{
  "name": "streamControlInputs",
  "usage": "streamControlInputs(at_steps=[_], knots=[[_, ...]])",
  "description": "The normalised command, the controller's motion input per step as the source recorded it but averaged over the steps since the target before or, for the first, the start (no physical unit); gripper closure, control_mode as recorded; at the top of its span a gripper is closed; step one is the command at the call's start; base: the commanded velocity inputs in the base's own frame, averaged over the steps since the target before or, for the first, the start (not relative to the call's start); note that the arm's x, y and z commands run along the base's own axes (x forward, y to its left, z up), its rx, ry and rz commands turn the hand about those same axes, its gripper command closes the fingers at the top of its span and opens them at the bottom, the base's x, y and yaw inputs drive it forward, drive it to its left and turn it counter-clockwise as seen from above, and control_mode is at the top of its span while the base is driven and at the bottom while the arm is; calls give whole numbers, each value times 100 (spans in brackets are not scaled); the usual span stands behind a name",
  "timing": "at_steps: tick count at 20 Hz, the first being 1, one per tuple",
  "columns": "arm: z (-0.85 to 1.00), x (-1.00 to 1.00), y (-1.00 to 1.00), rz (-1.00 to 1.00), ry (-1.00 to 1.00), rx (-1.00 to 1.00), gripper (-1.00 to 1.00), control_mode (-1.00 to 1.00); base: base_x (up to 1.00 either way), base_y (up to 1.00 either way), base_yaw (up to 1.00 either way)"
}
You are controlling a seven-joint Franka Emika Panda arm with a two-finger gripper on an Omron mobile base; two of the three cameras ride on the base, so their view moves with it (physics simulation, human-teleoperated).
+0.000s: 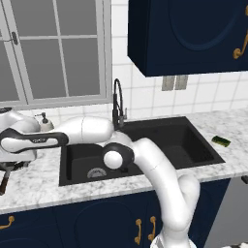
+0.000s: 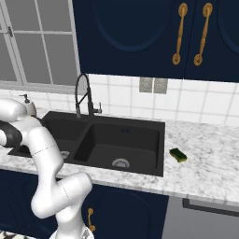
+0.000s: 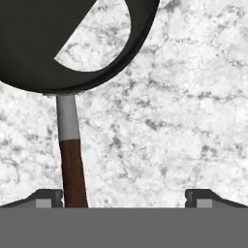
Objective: Pick the pan and sponge and place them into the sink. Then turn on the water.
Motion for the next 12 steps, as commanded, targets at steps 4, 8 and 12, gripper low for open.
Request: streamControlInputs(at_steps=[4, 8, 12], knots=[[-27, 0, 41, -17, 1, -3, -100, -100, 0, 0, 0], [-35, 1, 22, -11, 0, 0, -100, -100, 0, 0, 0], [-26, 3, 15, -10, 0, 0, -100, -100, 0, 0, 0]])
